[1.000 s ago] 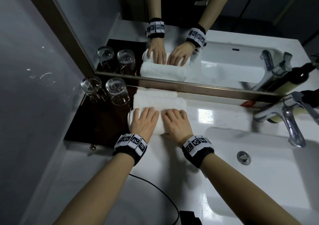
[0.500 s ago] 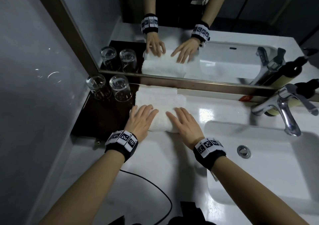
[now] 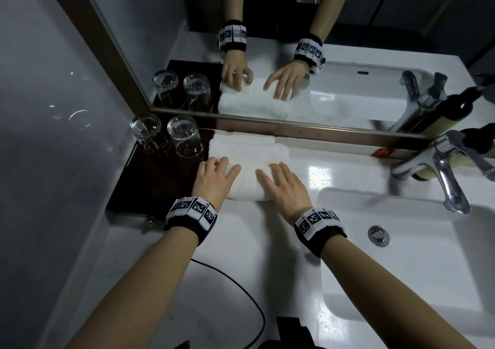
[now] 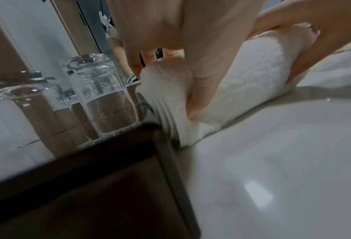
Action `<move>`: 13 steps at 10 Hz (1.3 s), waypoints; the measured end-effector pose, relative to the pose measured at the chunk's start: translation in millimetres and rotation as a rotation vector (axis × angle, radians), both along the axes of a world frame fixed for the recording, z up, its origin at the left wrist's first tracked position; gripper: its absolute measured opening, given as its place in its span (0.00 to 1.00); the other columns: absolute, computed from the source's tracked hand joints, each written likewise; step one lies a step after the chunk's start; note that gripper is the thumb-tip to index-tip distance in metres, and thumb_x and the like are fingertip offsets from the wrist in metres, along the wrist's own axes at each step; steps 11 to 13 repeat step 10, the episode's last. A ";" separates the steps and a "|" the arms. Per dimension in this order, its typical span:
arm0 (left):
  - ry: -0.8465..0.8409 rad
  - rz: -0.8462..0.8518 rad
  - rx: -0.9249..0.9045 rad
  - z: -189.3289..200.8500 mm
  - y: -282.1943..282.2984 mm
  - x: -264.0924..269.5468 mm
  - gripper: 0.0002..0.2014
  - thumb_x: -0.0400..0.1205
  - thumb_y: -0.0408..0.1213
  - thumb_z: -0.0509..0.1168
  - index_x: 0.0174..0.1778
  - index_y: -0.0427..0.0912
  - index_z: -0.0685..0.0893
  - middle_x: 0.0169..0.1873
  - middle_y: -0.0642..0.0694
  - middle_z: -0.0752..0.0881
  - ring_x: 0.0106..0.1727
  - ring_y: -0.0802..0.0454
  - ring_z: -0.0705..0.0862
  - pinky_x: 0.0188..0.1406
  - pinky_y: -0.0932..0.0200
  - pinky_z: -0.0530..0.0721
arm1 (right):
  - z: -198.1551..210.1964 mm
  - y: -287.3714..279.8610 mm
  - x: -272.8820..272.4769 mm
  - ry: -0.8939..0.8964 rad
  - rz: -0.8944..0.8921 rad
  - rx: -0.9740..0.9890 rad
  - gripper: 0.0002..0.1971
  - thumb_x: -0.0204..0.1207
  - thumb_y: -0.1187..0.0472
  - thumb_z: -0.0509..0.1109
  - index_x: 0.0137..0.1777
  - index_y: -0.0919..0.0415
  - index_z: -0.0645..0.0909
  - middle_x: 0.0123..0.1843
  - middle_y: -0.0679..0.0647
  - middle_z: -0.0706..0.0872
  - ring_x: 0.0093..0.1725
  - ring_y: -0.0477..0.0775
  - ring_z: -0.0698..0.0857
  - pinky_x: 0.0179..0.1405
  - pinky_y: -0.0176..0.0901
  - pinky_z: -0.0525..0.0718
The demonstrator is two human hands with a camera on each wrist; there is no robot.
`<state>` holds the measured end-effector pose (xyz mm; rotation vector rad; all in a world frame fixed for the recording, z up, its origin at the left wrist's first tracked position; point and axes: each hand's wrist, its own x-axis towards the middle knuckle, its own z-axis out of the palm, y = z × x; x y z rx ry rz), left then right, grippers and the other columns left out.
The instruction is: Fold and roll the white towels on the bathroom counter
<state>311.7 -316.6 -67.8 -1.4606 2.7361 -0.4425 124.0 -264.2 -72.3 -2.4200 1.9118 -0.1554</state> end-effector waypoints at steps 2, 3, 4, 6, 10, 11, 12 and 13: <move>-0.036 0.022 0.061 1.8 10.0 4.0 0.26 0.63 0.30 0.70 0.58 0.52 0.79 0.54 0.49 0.83 0.50 0.46 0.83 0.47 0.53 0.82 | -5.8 9.7 0.3 0.039 -0.046 0.088 0.31 0.79 0.68 0.55 0.81 0.53 0.53 0.81 0.62 0.58 0.81 0.64 0.54 0.76 0.61 0.61; -0.006 0.042 0.101 2.2 18.6 8.3 0.30 0.63 0.29 0.70 0.62 0.49 0.76 0.61 0.46 0.81 0.59 0.44 0.81 0.55 0.48 0.80 | -7.3 17.1 2.5 0.075 -0.051 0.099 0.33 0.80 0.61 0.59 0.82 0.51 0.49 0.84 0.60 0.51 0.83 0.64 0.48 0.78 0.66 0.54; 0.008 0.061 0.103 2.4 29.6 10.1 0.31 0.62 0.30 0.71 0.63 0.48 0.79 0.65 0.45 0.81 0.65 0.44 0.80 0.63 0.43 0.78 | -6.9 24.2 3.9 0.065 -0.052 0.083 0.35 0.78 0.54 0.64 0.82 0.50 0.51 0.84 0.60 0.51 0.83 0.65 0.48 0.79 0.68 0.51; 0.013 0.079 0.118 3.9 45.2 15.9 0.35 0.67 0.31 0.67 0.73 0.46 0.73 0.75 0.43 0.72 0.74 0.45 0.73 0.72 0.39 0.69 | -4.4 44.6 4.6 -0.012 -0.050 0.048 0.38 0.70 0.67 0.65 0.81 0.53 0.58 0.83 0.62 0.56 0.83 0.67 0.52 0.79 0.68 0.51; 0.192 -0.003 0.182 0.9 84.5 34.2 0.32 0.66 0.29 0.66 0.70 0.43 0.76 0.71 0.44 0.76 0.69 0.44 0.77 0.70 0.46 0.72 | -5.4 88.5 5.4 -0.188 -0.206 -0.045 0.37 0.64 0.71 0.68 0.77 0.58 0.68 0.80 0.61 0.66 0.81 0.66 0.61 0.77 0.63 0.60; 0.192 -0.003 0.182 0.9 84.5 34.2 0.32 0.66 0.29 0.66 0.70 0.43 0.76 0.71 0.44 0.76 0.69 0.44 0.77 0.70 0.46 0.72 | -5.4 88.5 5.4 -0.188 -0.206 -0.045 0.37 0.64 0.71 0.68 0.77 0.58 0.68 0.80 0.61 0.66 0.81 0.66 0.61 0.77 0.63 0.60; 0.192 -0.003 0.182 0.9 84.5 34.2 0.32 0.66 0.29 0.66 0.70 0.43 0.76 0.71 0.44 0.76 0.69 0.44 0.77 0.70 0.46 0.72 | -5.4 88.5 5.4 -0.188 -0.206 -0.045 0.37 0.64 0.71 0.68 0.77 0.58 0.68 0.80 0.61 0.66 0.81 0.66 0.61 0.77 0.63 0.60; 0.192 -0.003 0.182 0.9 84.5 34.2 0.32 0.66 0.29 0.66 0.70 0.43 0.76 0.71 0.44 0.76 0.69 0.44 0.77 0.70 0.46 0.72 | -5.4 88.5 5.4 -0.188 -0.206 -0.045 0.37 0.64 0.71 0.68 0.77 0.58 0.68 0.80 0.61 0.66 0.81 0.66 0.61 0.77 0.63 0.60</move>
